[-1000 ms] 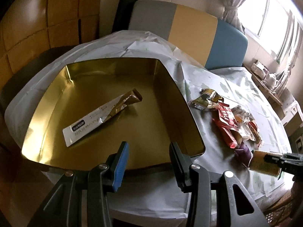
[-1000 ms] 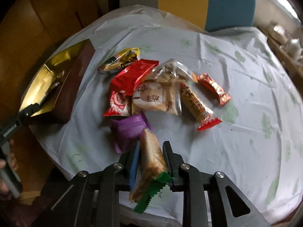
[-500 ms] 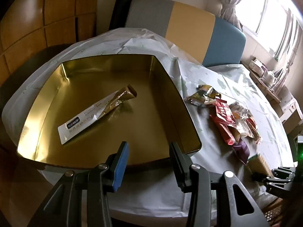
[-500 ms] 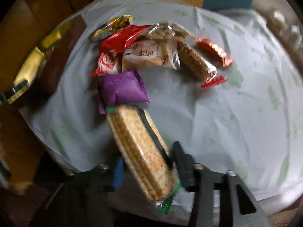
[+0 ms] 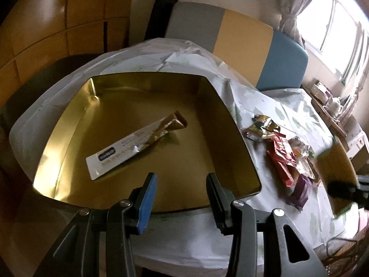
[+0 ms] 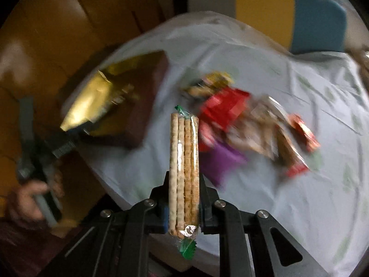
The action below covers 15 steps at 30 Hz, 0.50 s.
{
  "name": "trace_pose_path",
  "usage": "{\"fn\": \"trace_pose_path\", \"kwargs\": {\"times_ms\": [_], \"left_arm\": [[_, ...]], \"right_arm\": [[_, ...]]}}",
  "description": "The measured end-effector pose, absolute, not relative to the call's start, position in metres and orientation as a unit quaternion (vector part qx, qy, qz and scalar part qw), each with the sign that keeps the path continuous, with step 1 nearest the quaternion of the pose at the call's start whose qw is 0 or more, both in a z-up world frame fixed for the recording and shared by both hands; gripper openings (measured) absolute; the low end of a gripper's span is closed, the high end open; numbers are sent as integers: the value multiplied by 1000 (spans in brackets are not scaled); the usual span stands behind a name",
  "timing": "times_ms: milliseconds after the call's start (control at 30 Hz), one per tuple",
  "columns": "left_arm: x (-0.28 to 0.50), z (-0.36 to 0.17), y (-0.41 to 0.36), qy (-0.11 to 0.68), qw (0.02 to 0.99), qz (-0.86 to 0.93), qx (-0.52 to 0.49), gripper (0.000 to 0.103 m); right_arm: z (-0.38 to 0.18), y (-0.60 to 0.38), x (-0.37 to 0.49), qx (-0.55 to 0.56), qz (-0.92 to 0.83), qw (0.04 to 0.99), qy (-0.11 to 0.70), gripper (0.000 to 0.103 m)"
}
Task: Organize snacks
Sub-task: 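Grasp the WEIDAN cracker pack with the right gripper and lift it, then lower the cracker pack into the gold box and open the right gripper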
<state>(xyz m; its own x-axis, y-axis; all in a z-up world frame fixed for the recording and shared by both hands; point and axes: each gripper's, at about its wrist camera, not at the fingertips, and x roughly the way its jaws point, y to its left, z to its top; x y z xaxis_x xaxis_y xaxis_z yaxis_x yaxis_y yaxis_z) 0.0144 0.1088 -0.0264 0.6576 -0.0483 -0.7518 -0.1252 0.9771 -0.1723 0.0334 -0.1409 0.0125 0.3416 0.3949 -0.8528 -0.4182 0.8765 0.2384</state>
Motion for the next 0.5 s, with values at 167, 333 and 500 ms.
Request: {"fn": "trace_pose_path", "kwargs": {"times_ms": [167,333,500], "left_arm": [[12,-26,120,410,904,32,-114,45],[11,-27,129,410,904,41,-118,45],[12,-31,136,414,901,48,-122,45]], "right_arm": [[19,-86,67,-3,292,809,511,18],[15,-27,107,30,314,798,514,21],[0,-4,119,49,308,791,526,41]]}}
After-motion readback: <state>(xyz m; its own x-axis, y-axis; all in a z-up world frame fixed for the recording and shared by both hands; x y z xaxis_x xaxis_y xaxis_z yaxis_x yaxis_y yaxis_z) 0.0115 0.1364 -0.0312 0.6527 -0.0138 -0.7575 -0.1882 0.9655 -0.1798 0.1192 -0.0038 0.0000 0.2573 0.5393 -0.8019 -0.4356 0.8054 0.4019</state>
